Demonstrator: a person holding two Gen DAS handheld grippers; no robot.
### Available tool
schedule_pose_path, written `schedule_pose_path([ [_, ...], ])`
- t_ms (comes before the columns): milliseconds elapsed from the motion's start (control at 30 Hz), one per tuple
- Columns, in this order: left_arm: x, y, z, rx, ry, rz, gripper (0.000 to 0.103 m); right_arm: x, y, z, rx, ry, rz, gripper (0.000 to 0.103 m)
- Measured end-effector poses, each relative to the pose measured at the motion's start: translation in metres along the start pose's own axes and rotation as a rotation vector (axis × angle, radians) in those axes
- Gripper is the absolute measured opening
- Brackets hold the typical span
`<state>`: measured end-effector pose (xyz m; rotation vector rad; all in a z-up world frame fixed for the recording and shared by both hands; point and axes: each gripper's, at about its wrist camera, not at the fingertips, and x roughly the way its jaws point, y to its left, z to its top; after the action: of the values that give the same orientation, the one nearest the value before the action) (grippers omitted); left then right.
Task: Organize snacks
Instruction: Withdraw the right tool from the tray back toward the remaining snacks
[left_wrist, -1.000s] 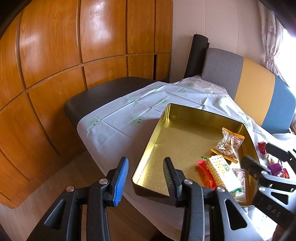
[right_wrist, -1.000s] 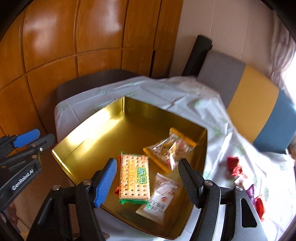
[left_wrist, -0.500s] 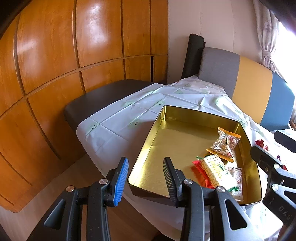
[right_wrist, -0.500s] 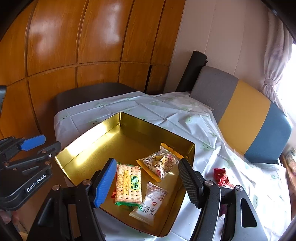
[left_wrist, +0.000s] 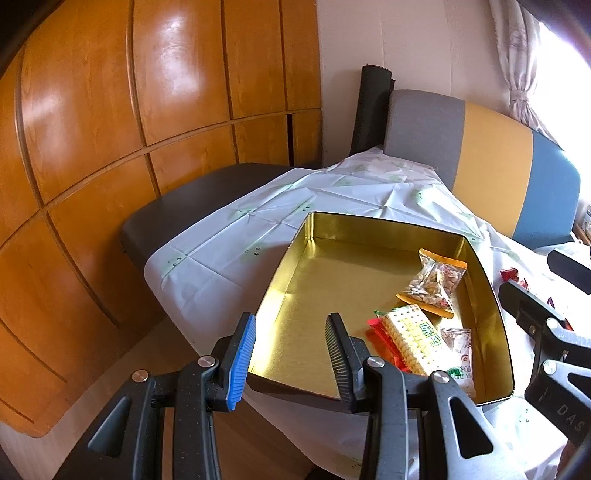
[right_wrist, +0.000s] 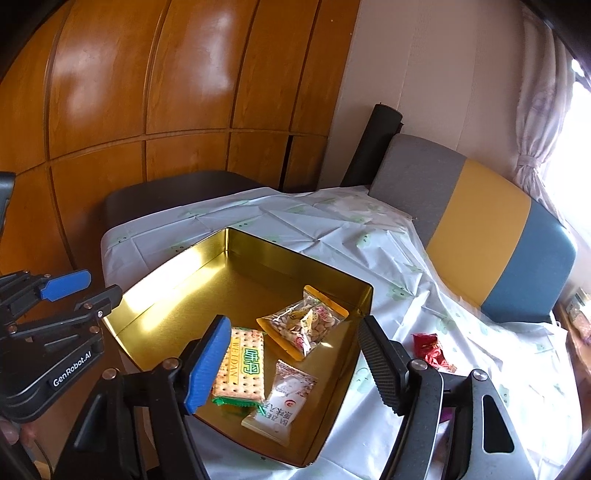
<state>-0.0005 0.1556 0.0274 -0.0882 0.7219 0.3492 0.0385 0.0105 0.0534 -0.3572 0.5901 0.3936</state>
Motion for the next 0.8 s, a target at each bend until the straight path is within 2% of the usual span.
schedule_pose_path([
  [167, -0.003, -0.011, 0.002, 0.032, -0.005, -0.019, 0.039, 0.000, -0.015, -0.007, 0.010, 0.011, -0.017, 0.073],
  [333, -0.007, -0.031, 0.006, 0.097, -0.005, -0.077, 0.039, 0.003, -0.047, -0.024, 0.028, 0.052, -0.055, 0.077],
  [600, -0.016, -0.088, 0.018, 0.250, -0.015, -0.216, 0.040, 0.008, -0.141, -0.066, 0.124, 0.189, -0.144, 0.077],
  [800, -0.018, -0.138, 0.032, 0.350, 0.011, -0.343, 0.040, 0.004, -0.211, -0.097, 0.177, 0.263, -0.227, 0.077],
])
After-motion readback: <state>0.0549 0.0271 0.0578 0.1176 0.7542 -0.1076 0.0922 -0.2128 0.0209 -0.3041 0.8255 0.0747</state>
